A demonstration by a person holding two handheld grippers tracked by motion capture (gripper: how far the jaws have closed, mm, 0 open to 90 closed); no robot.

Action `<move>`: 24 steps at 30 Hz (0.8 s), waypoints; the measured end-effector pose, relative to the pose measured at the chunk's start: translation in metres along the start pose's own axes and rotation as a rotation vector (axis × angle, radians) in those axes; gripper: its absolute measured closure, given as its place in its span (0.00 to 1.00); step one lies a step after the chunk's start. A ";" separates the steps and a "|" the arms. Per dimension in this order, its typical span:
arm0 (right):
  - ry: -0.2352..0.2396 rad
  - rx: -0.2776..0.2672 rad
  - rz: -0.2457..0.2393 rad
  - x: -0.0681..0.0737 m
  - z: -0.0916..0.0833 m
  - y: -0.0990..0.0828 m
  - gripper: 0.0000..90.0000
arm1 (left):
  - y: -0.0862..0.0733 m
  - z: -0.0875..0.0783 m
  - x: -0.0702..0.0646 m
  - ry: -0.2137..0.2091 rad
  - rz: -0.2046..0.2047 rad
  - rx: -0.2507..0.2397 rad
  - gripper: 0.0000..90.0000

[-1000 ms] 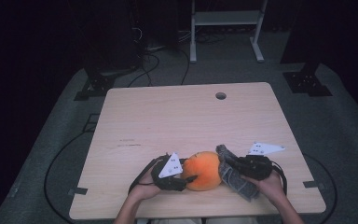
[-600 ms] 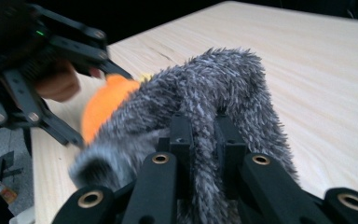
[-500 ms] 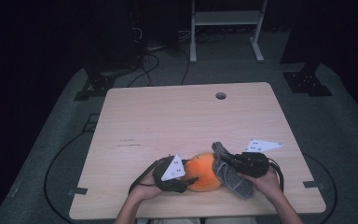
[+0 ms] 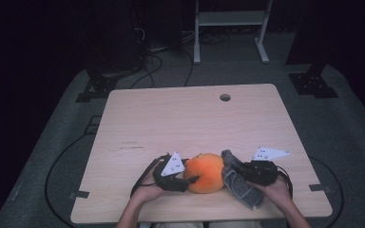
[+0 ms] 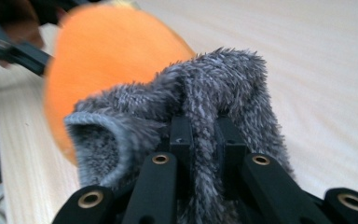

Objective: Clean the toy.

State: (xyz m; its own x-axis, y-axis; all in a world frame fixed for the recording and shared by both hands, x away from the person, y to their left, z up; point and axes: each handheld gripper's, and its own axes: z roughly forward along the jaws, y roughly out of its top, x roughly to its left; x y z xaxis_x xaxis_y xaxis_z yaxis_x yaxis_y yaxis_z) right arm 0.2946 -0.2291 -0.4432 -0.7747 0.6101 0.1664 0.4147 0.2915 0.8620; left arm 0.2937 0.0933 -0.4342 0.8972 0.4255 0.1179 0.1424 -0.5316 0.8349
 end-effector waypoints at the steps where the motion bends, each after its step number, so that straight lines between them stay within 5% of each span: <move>1: 0.011 -0.020 -0.004 0.003 -0.002 0.003 0.89 | 0.000 0.000 0.000 0.005 -0.006 0.000 0.40; 3: 0.063 -0.087 -0.042 0.015 -0.006 0.010 0.88 | 0.000 0.002 0.000 0.017 -0.017 -0.003 0.40; 5: 0.087 -0.088 -0.089 0.025 -0.002 0.013 0.88 | 0.001 0.004 -0.001 0.019 -0.040 -0.014 0.39; 8: 0.051 -0.065 -0.110 0.026 0.009 0.009 0.88 | 0.001 -0.001 0.002 -0.017 -0.067 -0.047 0.27; 11: 0.011 -0.062 -0.100 0.021 0.005 0.007 0.88 | 0.000 -0.006 0.006 -0.045 -0.076 0.006 0.19; 12: 0.000 -0.063 -0.084 0.018 0.004 0.006 0.88 | -0.001 -0.005 0.006 -0.045 -0.071 0.017 0.20; 14: -0.023 -0.067 -0.054 0.012 0.003 0.005 0.88 | -0.002 0.000 0.005 -0.071 -0.094 -0.010 0.41; 16: -0.050 -0.064 -0.062 0.011 0.002 0.009 0.88 | 0.002 0.003 0.004 -0.041 -0.080 -0.020 0.48; 20: -0.029 -0.138 -0.146 0.032 -0.007 0.018 0.88 | 0.005 0.003 0.000 -0.033 -0.105 -0.058 0.53; 24: -0.028 -0.116 -0.272 0.058 0.000 0.024 0.88 | 0.008 0.005 -0.004 -0.033 -0.101 -0.050 0.53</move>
State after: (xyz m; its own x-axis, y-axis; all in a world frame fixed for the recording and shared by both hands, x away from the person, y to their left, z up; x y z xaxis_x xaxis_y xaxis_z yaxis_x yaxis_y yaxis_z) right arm 0.2592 -0.1869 -0.4125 -0.8359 0.5414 -0.0905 0.1345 0.3618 0.9225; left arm 0.2934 0.0836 -0.4304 0.8927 0.4504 0.0146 0.2126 -0.4496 0.8676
